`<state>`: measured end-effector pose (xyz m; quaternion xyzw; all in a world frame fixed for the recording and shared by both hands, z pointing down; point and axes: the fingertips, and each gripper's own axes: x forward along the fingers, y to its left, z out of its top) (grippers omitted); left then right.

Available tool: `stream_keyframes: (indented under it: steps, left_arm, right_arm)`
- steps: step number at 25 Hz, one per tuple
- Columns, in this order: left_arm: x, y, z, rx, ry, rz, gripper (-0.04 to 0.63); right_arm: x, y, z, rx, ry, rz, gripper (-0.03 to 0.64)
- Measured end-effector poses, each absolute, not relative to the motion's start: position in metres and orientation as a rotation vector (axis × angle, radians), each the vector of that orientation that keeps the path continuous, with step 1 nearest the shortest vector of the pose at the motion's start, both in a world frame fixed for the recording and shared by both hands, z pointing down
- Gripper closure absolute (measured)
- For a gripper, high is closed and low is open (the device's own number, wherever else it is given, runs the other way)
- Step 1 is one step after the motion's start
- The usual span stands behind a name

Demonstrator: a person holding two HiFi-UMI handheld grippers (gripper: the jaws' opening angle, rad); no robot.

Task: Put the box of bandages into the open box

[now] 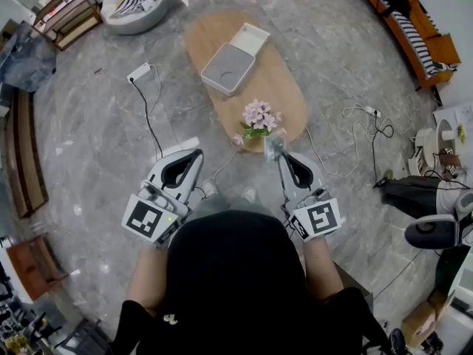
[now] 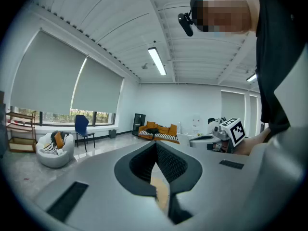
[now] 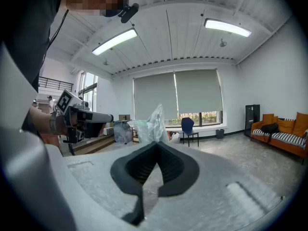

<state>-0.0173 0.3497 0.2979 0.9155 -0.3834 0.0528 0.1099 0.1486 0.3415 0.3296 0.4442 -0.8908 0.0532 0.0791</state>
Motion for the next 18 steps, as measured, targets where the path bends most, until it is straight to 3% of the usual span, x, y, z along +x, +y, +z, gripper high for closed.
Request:
stream_keyframes:
  steps: [18]
  left_arm:
    - [-0.146,0.355,0.321,2.643,-1.133,0.149,0.584]
  right_arm:
    - [0.053,0.333,0.330,1.410,-2.632,0.204,0.620]
